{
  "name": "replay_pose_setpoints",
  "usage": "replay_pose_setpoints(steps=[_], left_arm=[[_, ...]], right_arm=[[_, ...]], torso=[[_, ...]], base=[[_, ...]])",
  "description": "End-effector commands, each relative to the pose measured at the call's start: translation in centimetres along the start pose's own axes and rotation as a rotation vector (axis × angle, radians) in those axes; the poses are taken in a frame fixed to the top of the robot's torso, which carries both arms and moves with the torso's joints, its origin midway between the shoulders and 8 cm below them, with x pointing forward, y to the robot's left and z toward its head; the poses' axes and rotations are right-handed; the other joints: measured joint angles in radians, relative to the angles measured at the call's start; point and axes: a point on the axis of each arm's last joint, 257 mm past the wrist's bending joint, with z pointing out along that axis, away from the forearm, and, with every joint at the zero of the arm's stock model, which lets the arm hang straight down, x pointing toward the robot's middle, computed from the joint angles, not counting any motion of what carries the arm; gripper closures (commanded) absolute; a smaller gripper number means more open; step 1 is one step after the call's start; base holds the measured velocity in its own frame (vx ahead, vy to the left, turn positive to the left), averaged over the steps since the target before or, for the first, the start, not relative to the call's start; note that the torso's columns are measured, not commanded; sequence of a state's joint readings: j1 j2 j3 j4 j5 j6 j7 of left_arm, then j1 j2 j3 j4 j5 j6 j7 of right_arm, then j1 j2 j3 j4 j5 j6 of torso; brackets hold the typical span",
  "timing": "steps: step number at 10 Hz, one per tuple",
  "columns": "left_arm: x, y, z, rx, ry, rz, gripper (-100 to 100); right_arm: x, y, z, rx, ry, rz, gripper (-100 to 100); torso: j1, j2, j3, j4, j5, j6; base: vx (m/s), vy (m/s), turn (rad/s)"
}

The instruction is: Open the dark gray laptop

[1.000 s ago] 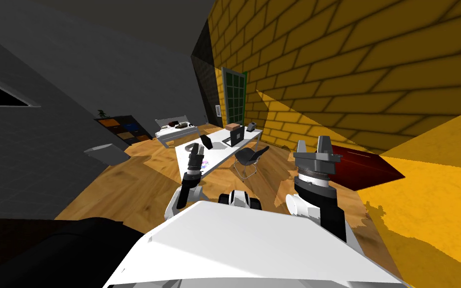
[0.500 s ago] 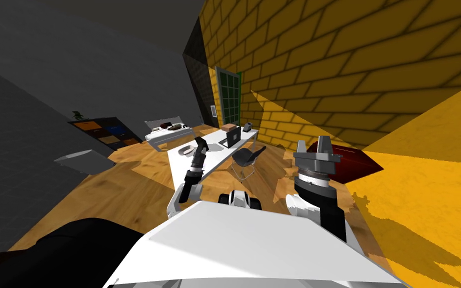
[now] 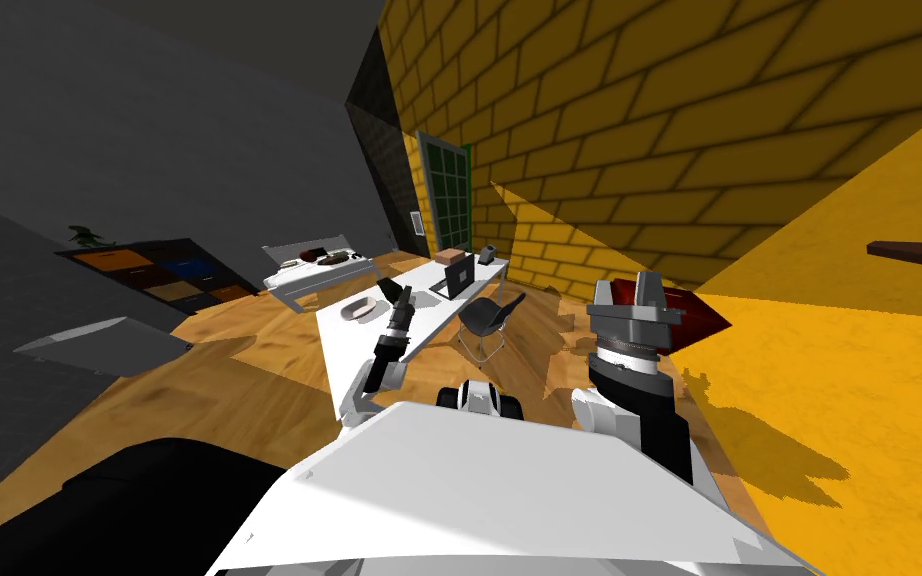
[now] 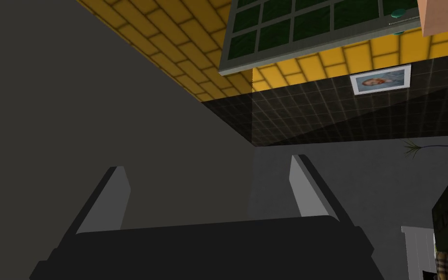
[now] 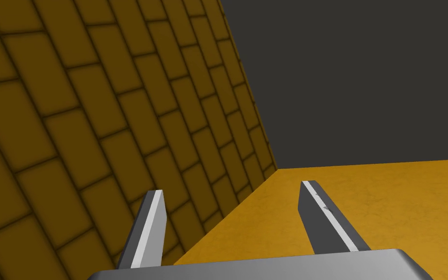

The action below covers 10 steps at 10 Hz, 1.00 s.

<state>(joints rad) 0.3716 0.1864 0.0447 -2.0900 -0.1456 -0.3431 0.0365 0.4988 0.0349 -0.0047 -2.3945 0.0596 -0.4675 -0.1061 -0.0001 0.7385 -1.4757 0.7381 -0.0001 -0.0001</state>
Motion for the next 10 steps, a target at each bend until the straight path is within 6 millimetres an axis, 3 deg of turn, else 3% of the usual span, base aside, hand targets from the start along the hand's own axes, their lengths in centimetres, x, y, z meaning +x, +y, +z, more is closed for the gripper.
replay_pose_setpoints(steps=[1,10], left_arm=[[0.2,1.8,0.6,-0.051,0.012,0.006,-100],[0.1,7.4,2.2,-0.209,0.061,0.065,-100]], right_arm=[[0.0,0.0,0.0,0.000,0.000,0.000,0],[0.0,0.0,0.0,0.000,0.000,0.000,0]], torso=[[0.000,0.000,0.000,0.000,0.000,0.000],[0.000,0.000,0.000,0.000,0.000,0.000]], base=[[0.048,0.012,-0.128],[0.050,0.019,-0.121]])
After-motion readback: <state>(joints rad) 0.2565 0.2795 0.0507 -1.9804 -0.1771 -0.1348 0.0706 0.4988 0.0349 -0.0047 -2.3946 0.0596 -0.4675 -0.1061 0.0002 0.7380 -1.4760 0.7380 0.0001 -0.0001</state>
